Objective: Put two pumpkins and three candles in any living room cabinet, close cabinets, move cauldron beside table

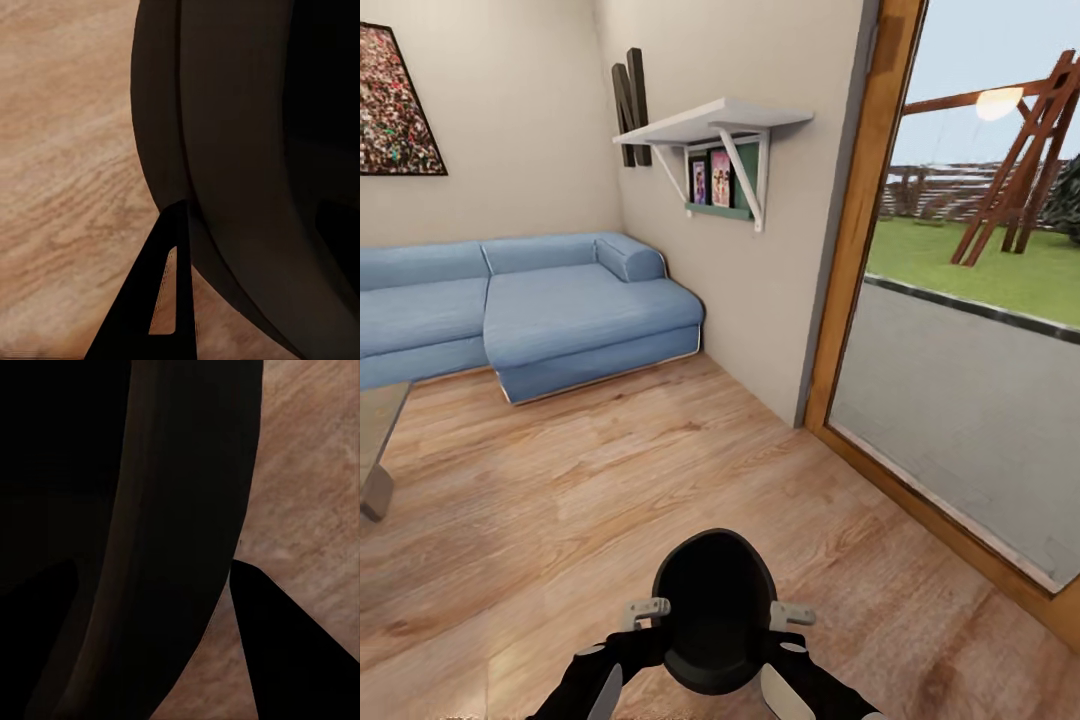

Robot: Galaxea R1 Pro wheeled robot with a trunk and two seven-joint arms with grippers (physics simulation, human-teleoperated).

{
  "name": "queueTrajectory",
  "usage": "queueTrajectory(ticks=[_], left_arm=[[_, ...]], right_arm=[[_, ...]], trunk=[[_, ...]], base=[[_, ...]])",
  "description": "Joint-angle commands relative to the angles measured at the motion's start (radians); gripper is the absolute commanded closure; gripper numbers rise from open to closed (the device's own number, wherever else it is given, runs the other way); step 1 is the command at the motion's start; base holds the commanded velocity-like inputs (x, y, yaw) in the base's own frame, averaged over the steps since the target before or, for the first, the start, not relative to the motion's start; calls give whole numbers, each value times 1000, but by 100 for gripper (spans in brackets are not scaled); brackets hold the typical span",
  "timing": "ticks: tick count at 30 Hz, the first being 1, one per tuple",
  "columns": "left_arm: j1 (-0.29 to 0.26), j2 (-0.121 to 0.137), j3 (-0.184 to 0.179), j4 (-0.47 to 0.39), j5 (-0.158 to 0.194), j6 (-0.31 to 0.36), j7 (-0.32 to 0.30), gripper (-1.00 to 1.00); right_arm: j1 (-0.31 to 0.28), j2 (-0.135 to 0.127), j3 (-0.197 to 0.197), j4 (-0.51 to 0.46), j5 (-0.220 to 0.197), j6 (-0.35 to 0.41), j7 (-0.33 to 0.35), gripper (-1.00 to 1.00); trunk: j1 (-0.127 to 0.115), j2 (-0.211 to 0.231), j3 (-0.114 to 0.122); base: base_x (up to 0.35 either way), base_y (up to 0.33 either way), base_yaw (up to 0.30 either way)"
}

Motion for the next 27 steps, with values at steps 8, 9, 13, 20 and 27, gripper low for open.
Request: queueTrajectory(ticks=[8, 9, 13, 20, 27], left_arm=[[0, -1, -7, -2, 28, 5, -2, 100], [0, -1, -7, -2, 28, 5, -2, 100], [0, -1, -7, -2, 28, 5, -2, 100], [0, -1, -7, -2, 28, 5, -2, 100], [0, -1, -7, -2, 28, 5, -2, 100]], right_arm=[[-1, 0, 12, -18, -14, 4, -8, 100], [-1, 0, 12, -18, -14, 4, -8, 100], [-1, 0, 13, -18, -14, 4, -7, 100], [-1, 0, 12, -18, -14, 3, -7, 100], [-1, 0, 13, -18, -14, 4, -7, 100]], trunk=[[0, 0, -9], [0, 0, -10], [0, 0, -12], [0, 0, -13], [0, 0, -13]], base=[[83, 0, 219], [214, 0, 223], [234, 0, 98], [244, 0, 6], [245, 0, 0]])
